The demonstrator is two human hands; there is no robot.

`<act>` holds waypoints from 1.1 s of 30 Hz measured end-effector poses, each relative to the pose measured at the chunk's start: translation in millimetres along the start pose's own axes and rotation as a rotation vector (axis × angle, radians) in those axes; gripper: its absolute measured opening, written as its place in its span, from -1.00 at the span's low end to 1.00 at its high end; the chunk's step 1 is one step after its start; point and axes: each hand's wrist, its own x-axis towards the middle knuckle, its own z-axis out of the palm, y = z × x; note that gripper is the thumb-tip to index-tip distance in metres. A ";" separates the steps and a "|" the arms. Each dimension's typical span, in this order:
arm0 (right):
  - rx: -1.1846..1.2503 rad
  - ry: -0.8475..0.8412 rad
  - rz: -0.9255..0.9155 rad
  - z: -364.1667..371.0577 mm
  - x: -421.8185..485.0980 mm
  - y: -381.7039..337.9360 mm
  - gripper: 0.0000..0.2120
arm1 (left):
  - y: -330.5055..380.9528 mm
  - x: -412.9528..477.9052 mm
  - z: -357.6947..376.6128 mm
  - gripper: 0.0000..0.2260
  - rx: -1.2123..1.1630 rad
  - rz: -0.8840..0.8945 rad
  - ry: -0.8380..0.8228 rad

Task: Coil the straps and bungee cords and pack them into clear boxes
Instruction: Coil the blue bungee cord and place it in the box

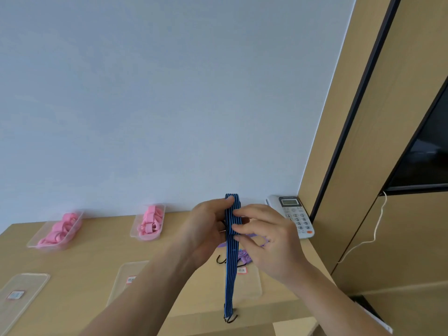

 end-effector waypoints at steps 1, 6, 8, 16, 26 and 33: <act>-0.002 -0.016 -0.010 1.7 0.7 -0.1 -0.81 | 0.6 0.9 -2.6 -0.72 0.017 0.021 -0.002; 0.023 0.009 0.084 -0.5 17.6 -5.4 -0.96 | 1.2 2.6 -11.0 -0.75 0.095 0.093 -0.055; 0.044 0.037 0.147 -2.8 25.1 -5.2 -0.89 | -0.5 2.3 -10.2 -0.75 0.114 0.107 -0.086; 0.227 -0.387 0.614 -13.9 42.5 7.3 -0.53 | -0.9 -1.8 -7.9 -0.74 0.152 0.146 -0.157; 0.204 -0.196 0.592 -14.7 40.5 4.0 -0.54 | -6.0 -1.0 -2.7 -0.57 0.122 0.007 -0.163; 0.131 0.000 0.563 -18.0 38.3 1.6 -0.54 | -24.8 -0.3 3.1 -0.33 0.138 -0.127 -0.149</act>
